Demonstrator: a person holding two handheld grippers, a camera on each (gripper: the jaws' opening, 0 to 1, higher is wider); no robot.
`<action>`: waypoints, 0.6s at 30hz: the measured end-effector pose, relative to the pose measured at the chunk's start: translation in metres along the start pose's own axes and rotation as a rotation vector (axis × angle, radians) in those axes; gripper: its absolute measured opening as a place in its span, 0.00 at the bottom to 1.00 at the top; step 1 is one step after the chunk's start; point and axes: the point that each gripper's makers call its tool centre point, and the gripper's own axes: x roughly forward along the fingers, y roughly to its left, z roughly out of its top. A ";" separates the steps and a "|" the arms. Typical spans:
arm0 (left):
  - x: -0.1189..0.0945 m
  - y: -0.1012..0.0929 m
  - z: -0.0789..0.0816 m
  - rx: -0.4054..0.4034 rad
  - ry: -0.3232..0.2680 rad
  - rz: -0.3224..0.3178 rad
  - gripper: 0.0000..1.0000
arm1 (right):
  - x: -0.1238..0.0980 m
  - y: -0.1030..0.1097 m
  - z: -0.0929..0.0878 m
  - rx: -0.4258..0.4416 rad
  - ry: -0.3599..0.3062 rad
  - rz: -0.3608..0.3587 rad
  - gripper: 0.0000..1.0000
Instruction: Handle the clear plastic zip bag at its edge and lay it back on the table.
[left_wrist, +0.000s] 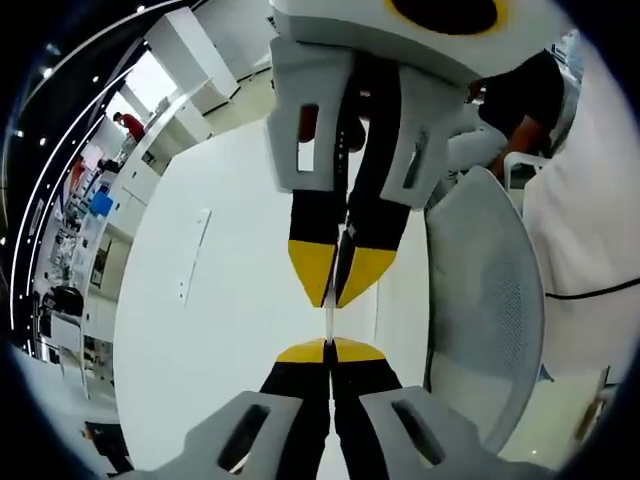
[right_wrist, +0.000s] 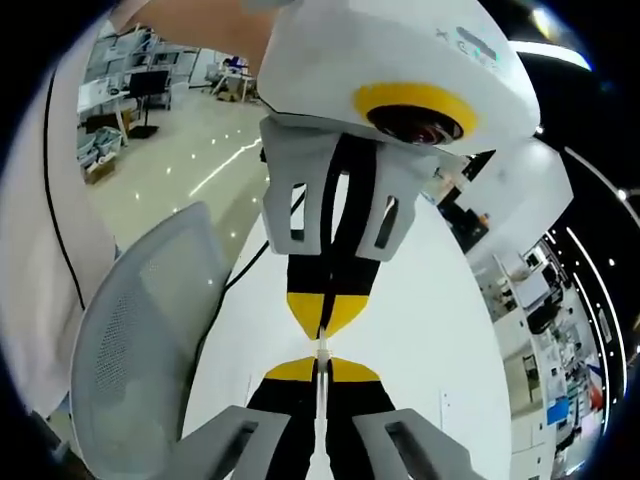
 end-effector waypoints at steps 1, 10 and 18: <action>0.000 0.000 0.000 0.000 0.000 0.000 0.00 | -0.001 -0.001 -0.002 0.001 0.004 -0.001 0.00; -0.001 0.002 -0.003 0.006 0.004 0.007 0.00 | -0.009 -0.004 -0.014 0.014 0.020 -0.011 0.00; -0.001 0.002 -0.004 0.009 0.003 0.006 0.00 | -0.012 -0.003 -0.021 0.017 0.035 -0.008 0.00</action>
